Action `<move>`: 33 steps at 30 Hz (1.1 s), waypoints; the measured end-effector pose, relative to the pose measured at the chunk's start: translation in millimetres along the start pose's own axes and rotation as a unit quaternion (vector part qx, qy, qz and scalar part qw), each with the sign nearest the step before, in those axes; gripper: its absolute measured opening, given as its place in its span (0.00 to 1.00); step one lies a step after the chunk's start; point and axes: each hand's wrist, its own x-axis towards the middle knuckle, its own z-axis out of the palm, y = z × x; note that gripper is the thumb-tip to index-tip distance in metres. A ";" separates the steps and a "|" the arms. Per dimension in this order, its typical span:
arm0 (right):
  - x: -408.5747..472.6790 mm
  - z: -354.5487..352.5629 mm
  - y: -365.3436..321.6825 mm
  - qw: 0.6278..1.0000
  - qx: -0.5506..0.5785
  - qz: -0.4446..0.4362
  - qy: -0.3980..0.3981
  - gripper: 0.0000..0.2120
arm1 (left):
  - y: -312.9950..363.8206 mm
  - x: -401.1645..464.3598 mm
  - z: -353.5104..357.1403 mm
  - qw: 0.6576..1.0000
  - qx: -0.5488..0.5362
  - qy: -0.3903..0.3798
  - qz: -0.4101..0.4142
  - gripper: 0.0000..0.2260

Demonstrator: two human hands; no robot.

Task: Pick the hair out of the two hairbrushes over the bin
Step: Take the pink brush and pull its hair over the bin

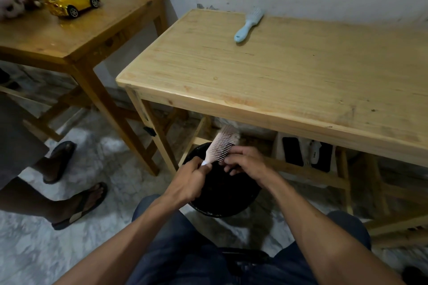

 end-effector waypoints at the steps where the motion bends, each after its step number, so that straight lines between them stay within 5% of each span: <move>1: -0.4 -0.9 0.3 1.000 0.008 -0.001 0.008 0.06 | -0.9 0.3 -2.5 1.000 0.004 0.008 -0.003 0.10; 17: 1.4 -20.7 6.5 0.984 0.096 -0.056 0.140 0.08 | -30.8 7.5 -6.8 0.973 0.192 0.125 -0.014 0.12; 20: 9.0 -16.2 14.4 0.995 -0.034 0.027 0.091 0.12 | -32.9 6.2 -7.2 0.976 0.180 0.124 0.000 0.13; 24: 13.0 -13.2 15.0 0.951 -0.291 0.106 0.000 0.26 | -30.0 4.9 -5.4 0.984 0.144 0.104 0.017 0.13; 33: 17.4 13.1 -5.1 0.994 -0.057 0.020 0.095 0.11 | -32.3 4.4 -7.4 0.985 0.147 0.073 0.054 0.14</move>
